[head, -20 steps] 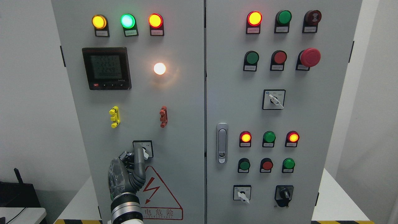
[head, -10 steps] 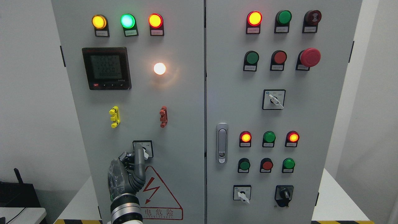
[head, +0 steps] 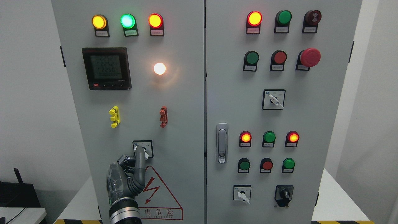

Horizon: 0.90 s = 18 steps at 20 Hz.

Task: Turn on light switch 1

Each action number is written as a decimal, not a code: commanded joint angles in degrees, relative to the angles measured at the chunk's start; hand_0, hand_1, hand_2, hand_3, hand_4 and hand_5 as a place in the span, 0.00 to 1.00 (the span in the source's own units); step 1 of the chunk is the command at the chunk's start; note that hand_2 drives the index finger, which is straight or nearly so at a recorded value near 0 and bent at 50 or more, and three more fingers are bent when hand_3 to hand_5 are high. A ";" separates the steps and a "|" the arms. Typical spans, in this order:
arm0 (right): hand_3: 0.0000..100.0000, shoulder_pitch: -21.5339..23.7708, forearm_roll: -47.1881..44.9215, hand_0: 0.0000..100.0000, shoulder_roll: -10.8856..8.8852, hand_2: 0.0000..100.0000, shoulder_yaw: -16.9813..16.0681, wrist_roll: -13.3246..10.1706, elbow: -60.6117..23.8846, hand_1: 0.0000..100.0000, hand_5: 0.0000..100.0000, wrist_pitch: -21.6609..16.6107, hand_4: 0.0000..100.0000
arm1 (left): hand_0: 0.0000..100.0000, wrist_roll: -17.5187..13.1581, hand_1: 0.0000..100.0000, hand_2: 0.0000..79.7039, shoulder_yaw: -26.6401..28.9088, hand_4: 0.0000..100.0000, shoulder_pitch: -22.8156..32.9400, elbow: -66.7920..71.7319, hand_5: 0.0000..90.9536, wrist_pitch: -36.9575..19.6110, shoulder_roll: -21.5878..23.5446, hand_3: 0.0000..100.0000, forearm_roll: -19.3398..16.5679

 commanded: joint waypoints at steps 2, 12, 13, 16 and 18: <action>0.00 0.00 -1.50 0.12 0.00 0.00 1.14 0.04 0.00 0.39 0.00 0.03 0.00 | 0.24 0.24 0.20 0.80 0.39 0.82 3.56 -3.58 0.85 -0.55 0.45 0.77 -0.07; 0.00 0.00 -1.50 0.12 0.00 0.00 1.14 0.04 0.00 0.39 0.00 0.03 0.00 | 0.19 -9.24 0.22 0.84 9.60 0.87 16.72 -3.93 0.86 -20.74 1.59 0.86 -0.34; 0.00 0.00 -1.50 0.12 0.00 0.00 1.14 0.04 0.00 0.39 0.00 0.03 0.00 | 0.18 -11.16 0.23 0.83 12.14 0.87 18.48 -3.76 0.85 -23.03 1.68 0.87 -0.25; 0.00 0.00 -1.50 0.12 0.00 0.00 1.14 0.04 0.00 0.39 0.00 0.03 0.00 | 0.18 -19.07 0.23 0.84 21.54 0.89 24.90 -3.41 0.83 -28.75 2.38 0.93 -0.25; 0.00 0.00 -1.50 0.12 0.00 0.00 1.14 0.04 0.00 0.39 0.00 0.03 0.00 | 0.18 -23.73 0.22 0.83 29.35 0.90 27.11 -0.79 0.79 -33.05 2.91 0.93 -0.16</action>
